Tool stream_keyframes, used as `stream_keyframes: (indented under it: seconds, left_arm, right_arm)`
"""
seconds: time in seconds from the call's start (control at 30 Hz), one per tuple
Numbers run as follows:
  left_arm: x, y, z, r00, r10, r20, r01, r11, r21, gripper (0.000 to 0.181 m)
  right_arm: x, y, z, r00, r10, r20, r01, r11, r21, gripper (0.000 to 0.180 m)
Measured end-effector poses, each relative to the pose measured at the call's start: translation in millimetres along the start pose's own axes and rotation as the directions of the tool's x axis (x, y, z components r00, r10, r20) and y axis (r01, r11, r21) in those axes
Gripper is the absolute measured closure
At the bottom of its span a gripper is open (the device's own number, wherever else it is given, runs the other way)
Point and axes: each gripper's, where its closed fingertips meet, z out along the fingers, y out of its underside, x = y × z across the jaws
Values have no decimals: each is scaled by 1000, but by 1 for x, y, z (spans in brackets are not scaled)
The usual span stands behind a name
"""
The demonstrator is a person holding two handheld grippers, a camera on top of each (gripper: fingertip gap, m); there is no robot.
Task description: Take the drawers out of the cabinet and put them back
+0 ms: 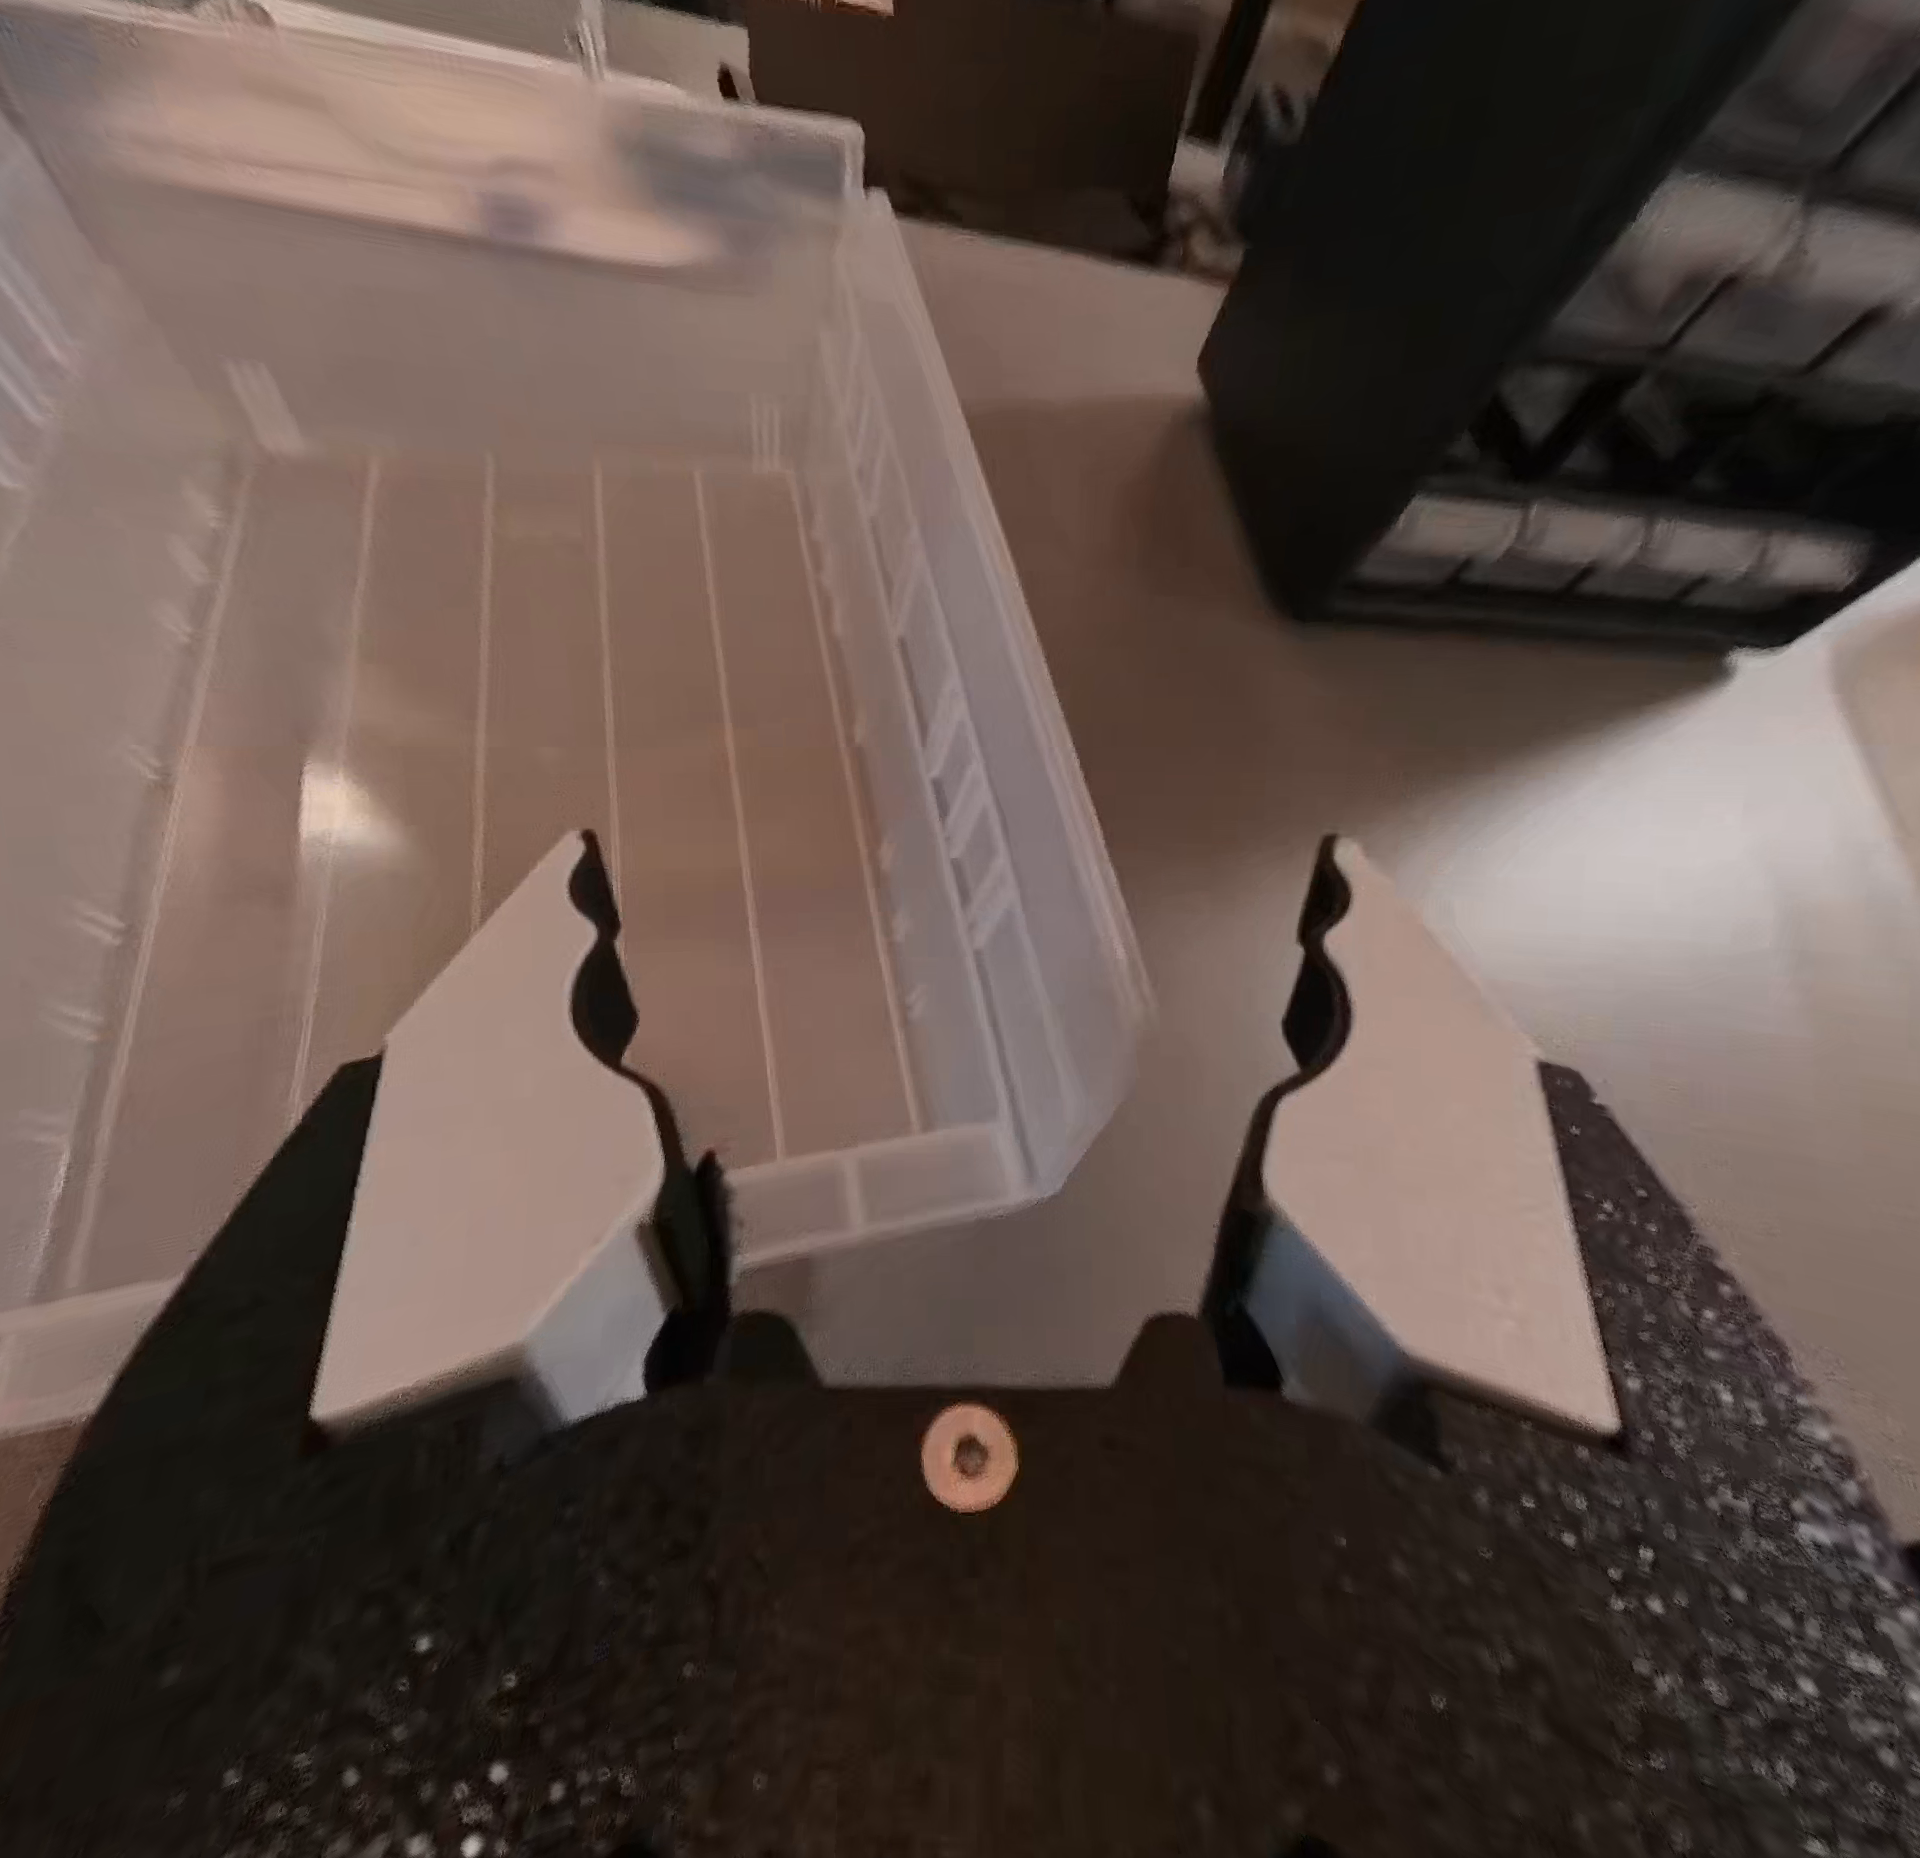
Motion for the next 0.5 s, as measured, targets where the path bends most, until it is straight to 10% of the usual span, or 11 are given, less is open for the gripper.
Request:
stream_keyframes:
  seconds: [0.23, 0.5]
  left_arm:
    - [25, 21, 11, 976, 204, -73, -205, 979, -2, 87]
    - [5, 19, 28, 879, 442, 178, -439, 897, -61, 155]
  right_arm:
    - [7, 5, -8, 931, -237, 279, 242, 970, 17, 175]
    - [-25, -7, 7, 770, -267, 580, 251, 962, 110, 176]
